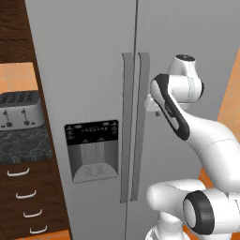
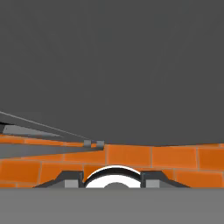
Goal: Take the strawberry from the fridge and place it on top of the pancake, located on the dining counter.
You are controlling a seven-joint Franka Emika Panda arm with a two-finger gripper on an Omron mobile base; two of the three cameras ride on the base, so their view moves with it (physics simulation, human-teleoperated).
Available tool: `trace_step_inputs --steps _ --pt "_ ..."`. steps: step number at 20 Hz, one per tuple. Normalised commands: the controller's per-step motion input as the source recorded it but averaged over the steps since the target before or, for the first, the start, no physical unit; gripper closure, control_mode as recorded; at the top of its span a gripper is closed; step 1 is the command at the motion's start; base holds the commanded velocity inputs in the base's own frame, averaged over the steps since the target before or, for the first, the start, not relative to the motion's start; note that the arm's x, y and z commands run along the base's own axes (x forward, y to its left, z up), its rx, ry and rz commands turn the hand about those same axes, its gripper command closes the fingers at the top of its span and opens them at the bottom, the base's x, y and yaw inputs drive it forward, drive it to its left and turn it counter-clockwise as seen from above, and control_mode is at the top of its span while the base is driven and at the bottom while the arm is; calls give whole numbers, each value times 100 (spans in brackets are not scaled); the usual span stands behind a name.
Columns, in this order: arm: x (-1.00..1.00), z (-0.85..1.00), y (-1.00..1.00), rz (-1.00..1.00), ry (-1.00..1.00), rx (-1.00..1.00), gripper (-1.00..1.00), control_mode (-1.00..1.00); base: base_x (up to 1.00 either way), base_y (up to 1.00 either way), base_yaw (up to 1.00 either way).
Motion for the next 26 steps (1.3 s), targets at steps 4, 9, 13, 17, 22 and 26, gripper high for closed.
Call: trace_step_inputs --steps 4,9,13,17,22,26 --pt "0 0 0 0 0 0 -100 100 -52 2 0" --pt "0 0 0 0 0 0 -100 100 -94 30 0" --pt "0 0 0 0 0 0 -100 100 -54 49 0" --pt "0 0 0 0 0 0 -100 100 -59 7 0" --pt "2 -5 1 1 0 0 -100 -100 -10 0 0" --pt "72 -5 19 0 -16 0 -100 -100 0 0 0"
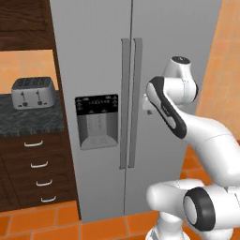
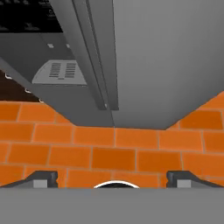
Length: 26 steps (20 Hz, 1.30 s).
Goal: Take the strawberry from the fridge and place it on top of the pancake, located on the dining counter.
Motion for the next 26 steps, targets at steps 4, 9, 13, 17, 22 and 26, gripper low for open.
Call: trace_step_inputs --steps 4,9,13,17,22,26 --pt "92 0 25 2 -27 1 -100 -100 0 0 0" --pt "60 0 25 0 -21 0 -100 -100 0 0 0" --pt "38 -5 0 0 -14 -3 -100 -100 0 0 0" --pt "50 -11 0 0 -10 0 -100 -100 0 0 0" --pt "54 -5 0 0 -9 0 -100 -100 0 0 0" --pt "24 0 -1 1 -6 0 -100 -100 0 0 0"
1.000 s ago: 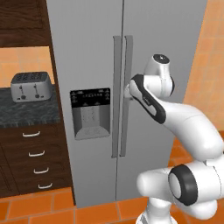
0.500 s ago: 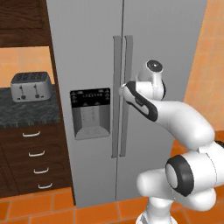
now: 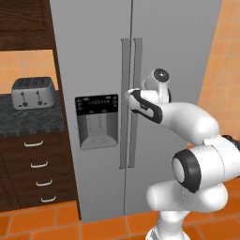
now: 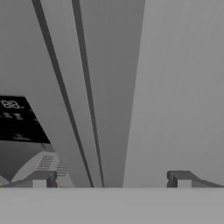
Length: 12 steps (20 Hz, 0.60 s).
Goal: Take the strawberry from the fridge and place it on top of the pancake, located on the dining counter.
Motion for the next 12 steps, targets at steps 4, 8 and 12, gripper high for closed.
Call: trace_step_inputs --steps 4,8,12 --pt "11 0 0 2 -13 0 -100 -100 0 0 0" --pt "29 0 0 2 -9 0 -100 -100 0 0 0" --pt "39 0 0 3 -3 0 -100 -100 0 0 0"
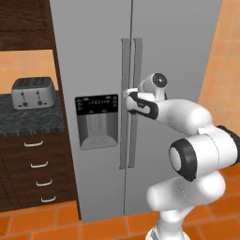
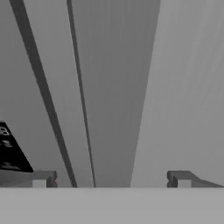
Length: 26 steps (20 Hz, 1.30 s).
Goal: Take the strawberry from the fridge and place it on top of the pancake, located on the dining counter.
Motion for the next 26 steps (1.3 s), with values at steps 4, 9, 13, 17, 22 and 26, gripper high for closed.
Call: trace_step_inputs --steps 4,9,13,17,22,26 --pt "53 -1 0 3 -1 0 -100 -100 0 0 0" --pt "60 -6 1 3 0 0 -100 -100 0 0 0" --pt "65 -16 5 3 0 0 -100 -100 0 0 0" --pt "50 -44 20 4 -9 0 -100 -100 0 0 0" --pt "52 -52 25 4 -14 0 100 -100 0 0 0" --pt "13 -12 2 6 -6 0 100 -100 0 0 0"
